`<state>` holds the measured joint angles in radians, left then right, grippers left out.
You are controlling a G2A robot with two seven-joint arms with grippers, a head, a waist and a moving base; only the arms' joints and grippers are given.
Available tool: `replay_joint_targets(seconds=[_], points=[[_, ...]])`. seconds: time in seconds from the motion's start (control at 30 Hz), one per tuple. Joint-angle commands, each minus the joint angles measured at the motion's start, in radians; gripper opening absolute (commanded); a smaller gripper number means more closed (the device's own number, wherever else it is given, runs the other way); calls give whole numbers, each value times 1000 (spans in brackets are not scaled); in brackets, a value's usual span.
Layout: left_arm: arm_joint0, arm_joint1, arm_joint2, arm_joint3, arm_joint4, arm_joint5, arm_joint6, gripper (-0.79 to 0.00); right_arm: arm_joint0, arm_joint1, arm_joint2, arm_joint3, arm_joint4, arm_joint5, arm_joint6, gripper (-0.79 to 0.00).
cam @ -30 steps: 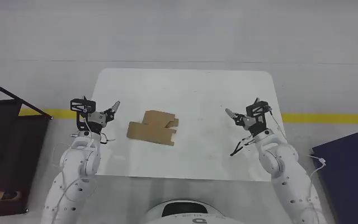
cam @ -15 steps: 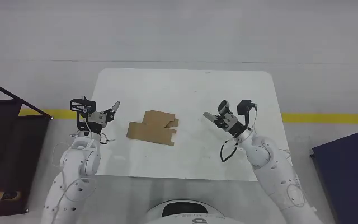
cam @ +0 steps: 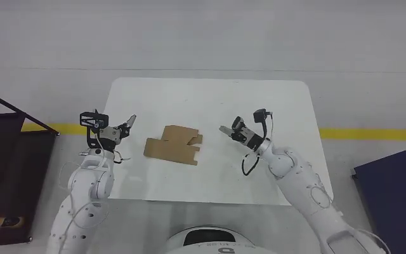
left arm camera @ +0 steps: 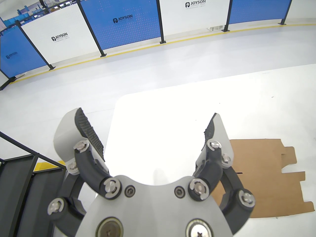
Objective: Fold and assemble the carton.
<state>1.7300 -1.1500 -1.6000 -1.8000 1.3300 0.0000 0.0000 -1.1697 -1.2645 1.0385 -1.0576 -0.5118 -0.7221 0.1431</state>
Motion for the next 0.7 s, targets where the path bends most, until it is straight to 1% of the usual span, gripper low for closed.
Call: replay_joint_targets(seconds=[0.0, 0.13, 0.2, 0.3, 0.43, 0.5, 0.67], points=[[0, 0, 0, 0, 0, 0, 0, 0, 55, -16, -46, 64, 36, -22, 45, 0], [0, 0, 0, 0, 0, 0, 0, 0, 141, -51, -124, 168, 72, -49, 101, -9], [0, 0, 0, 0, 0, 0, 0, 0, 170, -69, -159, 211, 91, -57, 121, -68], [0, 0, 0, 0, 0, 0, 0, 0, 207, -92, -199, 267, 106, -60, 143, -83], [0, 0, 0, 0, 0, 0, 0, 0, 243, -118, -239, 331, 127, -63, 173, -129], [0, 0, 0, 0, 0, 0, 0, 0, 259, -131, -255, 356, 136, -63, 185, -117], [0, 0, 0, 0, 0, 0, 0, 0, 293, -157, -285, 414, 145, -54, 202, -120]])
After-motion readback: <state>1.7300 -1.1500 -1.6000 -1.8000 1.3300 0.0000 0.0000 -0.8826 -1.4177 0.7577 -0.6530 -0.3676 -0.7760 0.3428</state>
